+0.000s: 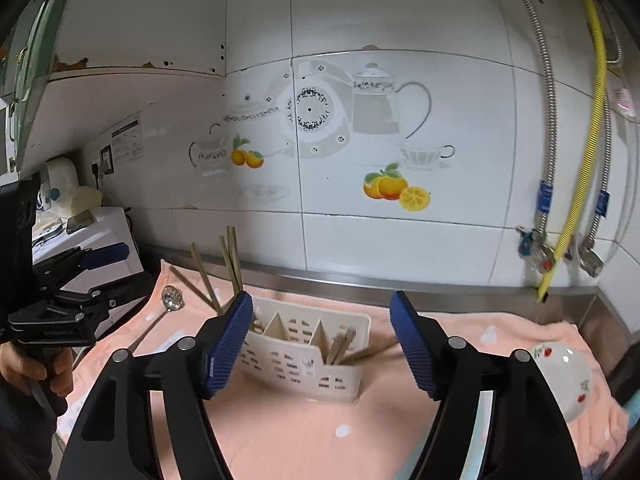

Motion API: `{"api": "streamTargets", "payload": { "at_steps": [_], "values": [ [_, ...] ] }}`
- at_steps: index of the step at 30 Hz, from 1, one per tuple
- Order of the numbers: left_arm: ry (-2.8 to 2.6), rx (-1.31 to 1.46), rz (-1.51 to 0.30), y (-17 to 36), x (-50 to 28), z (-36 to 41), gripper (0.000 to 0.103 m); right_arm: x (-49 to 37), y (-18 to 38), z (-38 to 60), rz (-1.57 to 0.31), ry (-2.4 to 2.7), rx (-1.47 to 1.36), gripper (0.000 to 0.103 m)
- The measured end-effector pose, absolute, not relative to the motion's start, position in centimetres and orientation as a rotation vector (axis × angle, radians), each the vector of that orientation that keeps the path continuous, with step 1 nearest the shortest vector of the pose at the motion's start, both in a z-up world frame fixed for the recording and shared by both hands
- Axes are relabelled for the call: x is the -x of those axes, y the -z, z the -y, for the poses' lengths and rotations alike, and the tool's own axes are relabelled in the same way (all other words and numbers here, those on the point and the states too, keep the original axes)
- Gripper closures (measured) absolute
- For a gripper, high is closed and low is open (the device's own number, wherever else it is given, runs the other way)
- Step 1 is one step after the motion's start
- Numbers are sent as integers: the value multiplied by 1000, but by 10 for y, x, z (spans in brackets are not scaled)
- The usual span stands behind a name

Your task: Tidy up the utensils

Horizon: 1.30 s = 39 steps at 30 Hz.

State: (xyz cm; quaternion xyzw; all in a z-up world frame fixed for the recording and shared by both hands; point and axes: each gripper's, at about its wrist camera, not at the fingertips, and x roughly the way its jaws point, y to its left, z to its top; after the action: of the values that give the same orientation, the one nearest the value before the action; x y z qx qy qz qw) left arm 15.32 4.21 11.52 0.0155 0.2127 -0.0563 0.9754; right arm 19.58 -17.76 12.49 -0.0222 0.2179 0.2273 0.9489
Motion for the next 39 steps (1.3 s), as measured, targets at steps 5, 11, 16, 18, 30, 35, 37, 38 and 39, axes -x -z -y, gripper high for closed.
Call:
{"api": "streamTargets", "payload": {
  "at_steps": [5, 11, 16, 18, 30, 35, 37, 38, 39],
  "values": [
    [96, -70, -429, -107, -132, -37, 5, -170, -118, 180, -425, -433, 66, 15],
    [94, -69, -439, -95, -113, -36, 5, -147, -105, 183, -432, -411, 74, 10],
    [79, -53, -451, -85, -103, -37, 5, -135, -91, 185, -448, -384, 79, 8],
    [73, -52, -450, -83, -99, -37, 5, -131, -87, 187, -455, -376, 72, 8],
    [42, -26, -454, -68, -80, -44, 5, -113, -73, 199, -468, -324, 44, 7],
    [50, -2, -456, -65, -73, -48, 5, -107, -68, 202, -473, -314, 42, 7],
    [58, 8, -460, -62, -70, -49, 5, -104, -68, 202, -468, -307, 49, 7],
    [64, 13, -464, -61, -69, -49, 5, -102, -67, 202, -466, -305, 55, 7],
    [69, 17, -467, -60, -68, -49, 5, -101, -67, 202, -466, -303, 58, 7]
  ]
}}
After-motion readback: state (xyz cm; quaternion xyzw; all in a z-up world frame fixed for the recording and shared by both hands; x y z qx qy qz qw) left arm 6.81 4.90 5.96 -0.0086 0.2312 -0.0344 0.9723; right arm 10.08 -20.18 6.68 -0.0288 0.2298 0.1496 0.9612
